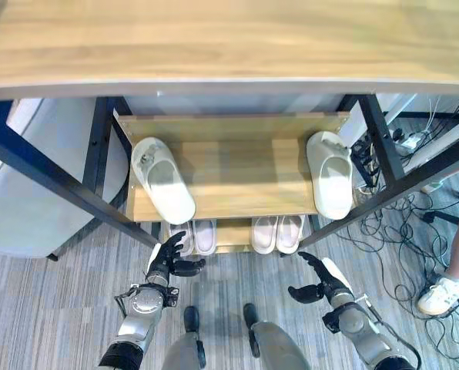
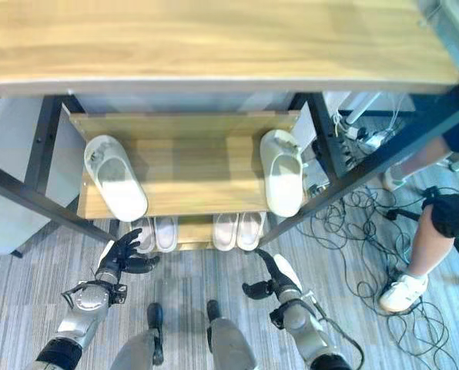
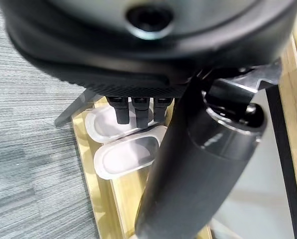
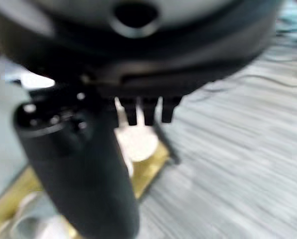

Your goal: Arrange the slippers neatly on the shoe rack.

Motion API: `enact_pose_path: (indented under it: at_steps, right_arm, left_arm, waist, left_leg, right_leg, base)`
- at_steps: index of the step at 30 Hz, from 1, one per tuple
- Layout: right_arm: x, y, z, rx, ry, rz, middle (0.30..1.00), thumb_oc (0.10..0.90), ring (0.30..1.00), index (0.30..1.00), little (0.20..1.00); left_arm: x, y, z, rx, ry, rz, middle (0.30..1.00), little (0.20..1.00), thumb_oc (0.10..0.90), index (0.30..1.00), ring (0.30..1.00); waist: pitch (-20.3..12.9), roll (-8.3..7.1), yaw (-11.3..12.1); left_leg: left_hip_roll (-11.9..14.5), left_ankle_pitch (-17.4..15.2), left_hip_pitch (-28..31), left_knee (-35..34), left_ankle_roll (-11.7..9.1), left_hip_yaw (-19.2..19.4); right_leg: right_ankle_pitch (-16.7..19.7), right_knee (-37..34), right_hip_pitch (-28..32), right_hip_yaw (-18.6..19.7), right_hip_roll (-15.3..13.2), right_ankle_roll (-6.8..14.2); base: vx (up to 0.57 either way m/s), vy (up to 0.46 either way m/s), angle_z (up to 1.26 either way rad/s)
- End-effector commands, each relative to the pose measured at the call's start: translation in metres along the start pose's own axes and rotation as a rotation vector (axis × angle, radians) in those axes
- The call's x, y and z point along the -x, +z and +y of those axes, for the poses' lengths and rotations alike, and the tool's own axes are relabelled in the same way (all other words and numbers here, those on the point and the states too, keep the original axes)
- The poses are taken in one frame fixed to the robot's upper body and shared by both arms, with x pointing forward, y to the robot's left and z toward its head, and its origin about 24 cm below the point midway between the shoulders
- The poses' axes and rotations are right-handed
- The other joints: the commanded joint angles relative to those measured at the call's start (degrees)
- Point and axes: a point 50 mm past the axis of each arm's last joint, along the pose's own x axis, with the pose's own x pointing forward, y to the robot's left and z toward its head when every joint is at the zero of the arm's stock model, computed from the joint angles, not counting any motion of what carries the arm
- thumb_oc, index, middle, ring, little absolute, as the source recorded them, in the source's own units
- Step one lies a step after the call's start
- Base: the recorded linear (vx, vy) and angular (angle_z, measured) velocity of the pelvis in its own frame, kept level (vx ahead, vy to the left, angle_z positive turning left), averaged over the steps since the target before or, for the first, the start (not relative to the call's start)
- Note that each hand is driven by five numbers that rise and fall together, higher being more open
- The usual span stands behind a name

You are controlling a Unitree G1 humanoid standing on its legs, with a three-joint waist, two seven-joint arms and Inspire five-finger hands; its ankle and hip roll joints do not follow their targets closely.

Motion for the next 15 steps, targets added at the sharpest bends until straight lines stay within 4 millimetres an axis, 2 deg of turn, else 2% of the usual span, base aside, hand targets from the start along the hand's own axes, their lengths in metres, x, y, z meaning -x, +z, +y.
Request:
enact_pose_path:
  at_steps: [1,2,3,4,5,7,8,11,13,15]
  right_arm:
    - [-0.004,0.001,-0.020,0.015,-0.067,-0.025,0.900,0.800,0.900,0.900,0.900]
    - [0.001,0.008,-0.023,-0.017,-0.059,-0.078,0.900,0.800,0.900,0.900,0.900]
    - [0.008,-0.001,-0.023,-0.013,-0.041,-0.055,0.900,0.800,0.900,0.900,0.900]
    - [0.007,-0.010,-0.016,-0.030,-0.041,-0.011,0.900,0.800,0.900,0.900,0.900]
    - [0.006,-0.011,-0.015,-0.022,-0.034,-0.005,0.900,0.800,0.900,0.900,0.900]
    - [0.010,-0.015,-0.010,-0.024,-0.011,0.006,0.900,0.800,0.900,0.900,0.900]
    - [0.009,-0.016,-0.009,-0.004,-0.010,0.005,0.900,0.800,0.900,0.900,0.900]
    - [0.010,-0.020,-0.007,-0.010,-0.010,0.032,0.900,0.800,0.900,0.900,0.900]
    - [0.009,-0.021,-0.011,-0.026,-0.027,0.041,0.900,0.800,0.900,0.900,0.900]
    - [0.008,-0.020,-0.013,-0.035,-0.031,0.033,0.900,0.800,0.900,0.900,0.900]
  left_arm:
    - [0.011,0.049,0.038,-0.136,0.053,-0.292,0.900,0.900,0.800,0.900,0.900]
    - [0.000,0.042,0.036,-0.144,0.071,-0.235,0.900,0.900,0.800,0.900,0.900]
    - [-0.008,0.058,0.027,-0.108,0.058,-0.266,0.900,0.900,0.800,0.900,0.900]
    - [-0.002,0.016,0.022,-0.103,0.040,-0.120,0.900,0.900,0.800,0.900,0.900]
    - [0.014,-0.015,0.016,-0.083,-0.018,-0.036,0.900,0.900,0.800,0.900,0.900]
    - [0.016,-0.012,0.005,-0.037,-0.042,-0.048,0.900,0.900,0.800,0.900,0.900]
    - [0.015,-0.007,0.001,-0.036,-0.060,-0.068,0.900,0.900,0.800,0.900,0.900]
    - [0.012,0.002,-0.002,-0.029,-0.077,-0.102,0.900,0.900,0.800,0.900,0.900]
    - [0.022,-0.012,-0.005,-0.034,-0.117,-0.070,0.900,0.900,0.800,0.900,0.900]
    - [0.022,-0.020,-0.002,-0.042,-0.110,-0.042,0.900,0.900,0.800,0.900,0.900]
  waist:
    - [-4.95,-0.30,0.55]
    - [-7.20,-0.03,-1.10]
    - [-8.04,0.18,-1.83]
    - [-8.58,0.55,-1.33]
    - [-9.58,1.08,-1.41]
    - [-10.39,1.41,-1.98]
    - [-10.29,1.75,-2.06]
    - [-11.16,2.43,-2.88]
    - [-11.35,2.93,-2.67]
    - [-11.40,3.04,-2.90]
  left_leg:
    - [0.38,-0.03,0.38,0.48,-0.32,1.99]
    - [0.66,0.63,3.33,-2.48,-0.69,3.59]
    - [0.62,1.14,4.99,-4.09,-0.78,4.51]
    - [0.35,1.36,5.75,-4.80,-0.54,4.08]
    - [0.38,1.98,6.56,-5.57,-0.69,4.10]
    - [0.40,1.33,7.51,-6.13,-0.71,5.05]
    - [0.47,2.31,7.54,-5.79,-0.98,4.92]
    - [0.42,1.43,8.33,-6.18,-0.77,4.83]
    - [0.30,1.47,8.86,-6.18,-0.64,4.40]
    - [0.26,1.31,9.15,-6.18,-0.66,4.52]
  right_leg:
    - [12.51,-5.33,-0.82,-0.87,-0.63,2.23]
    - [12.81,-6.80,0.41,-0.10,-0.25,2.36]
    - [12.96,-7.85,1.57,0.52,-0.03,2.22]
    - [12.86,-8.67,2.61,0.02,-0.18,2.23]
    - [13.23,-9.91,3.38,0.21,-0.17,2.04]
    - [13.20,-10.95,4.30,0.48,-0.26,2.03]
    - [13.34,-11.27,4.76,0.33,-0.30,1.93]
    - [13.20,-12.13,5.67,1.29,-0.05,1.52]
    - [13.15,-12.53,6.66,1.54,-0.21,1.36]
    - [13.22,-12.84,6.95,1.68,-0.26,1.42]
  base:
    - [0.14,0.009,-0.13]
    - [0.16,0.017,0.04]
    - [0.19,0.013,-0.14]
    - [0.11,-0.008,-0.27]
    - [0.07,-0.023,-0.44]
    - [0.05,-0.025,-0.11]
    - [0.04,-0.016,0.03]
    - [0.06,-0.007,0.04]
    - [0.05,0.001,-0.01]
    - [0.03,0.004,0.00]
